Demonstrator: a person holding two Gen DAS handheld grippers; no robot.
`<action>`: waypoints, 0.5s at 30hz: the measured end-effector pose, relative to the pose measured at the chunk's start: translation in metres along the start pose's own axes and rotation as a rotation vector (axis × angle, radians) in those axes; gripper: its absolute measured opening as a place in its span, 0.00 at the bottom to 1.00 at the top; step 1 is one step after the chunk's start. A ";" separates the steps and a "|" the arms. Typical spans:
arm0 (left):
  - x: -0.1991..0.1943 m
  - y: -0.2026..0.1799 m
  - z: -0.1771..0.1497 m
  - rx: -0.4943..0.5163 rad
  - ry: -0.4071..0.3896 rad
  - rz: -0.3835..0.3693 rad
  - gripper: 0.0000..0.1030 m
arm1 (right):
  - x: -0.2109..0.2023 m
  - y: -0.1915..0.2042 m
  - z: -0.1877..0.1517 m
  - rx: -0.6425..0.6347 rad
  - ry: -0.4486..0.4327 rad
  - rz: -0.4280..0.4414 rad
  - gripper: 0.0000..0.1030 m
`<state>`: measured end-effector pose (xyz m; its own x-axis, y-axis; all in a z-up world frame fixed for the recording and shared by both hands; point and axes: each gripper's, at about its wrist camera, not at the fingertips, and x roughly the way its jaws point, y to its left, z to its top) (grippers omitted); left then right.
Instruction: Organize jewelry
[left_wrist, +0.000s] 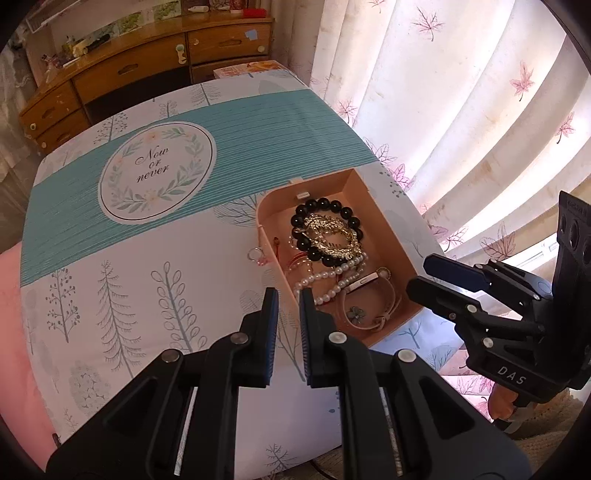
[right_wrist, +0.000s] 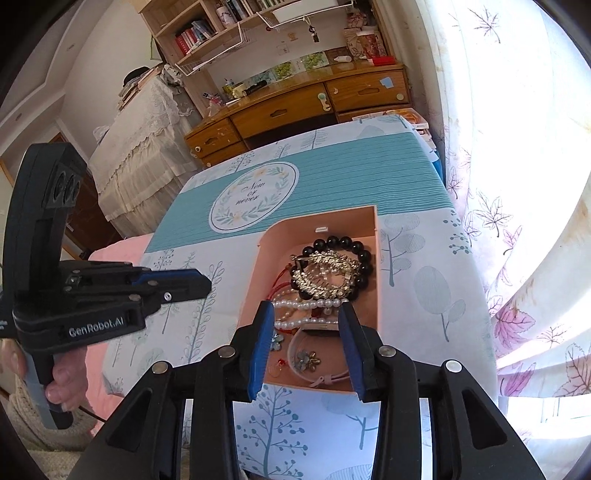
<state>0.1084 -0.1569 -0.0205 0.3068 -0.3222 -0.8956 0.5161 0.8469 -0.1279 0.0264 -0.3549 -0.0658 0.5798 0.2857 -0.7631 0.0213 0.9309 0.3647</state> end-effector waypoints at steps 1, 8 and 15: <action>-0.002 0.003 -0.002 0.002 -0.005 -0.002 0.09 | 0.000 0.002 -0.001 -0.005 0.001 0.002 0.35; 0.008 0.022 -0.019 0.074 -0.013 0.016 0.09 | 0.003 0.020 -0.009 -0.047 -0.002 0.017 0.35; 0.051 0.026 -0.031 0.230 0.007 0.008 0.09 | 0.021 0.027 -0.014 -0.051 0.028 0.024 0.35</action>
<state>0.1129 -0.1379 -0.0823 0.3058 -0.3123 -0.8994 0.6825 0.7306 -0.0217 0.0279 -0.3207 -0.0792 0.5564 0.3137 -0.7694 -0.0343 0.9339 0.3560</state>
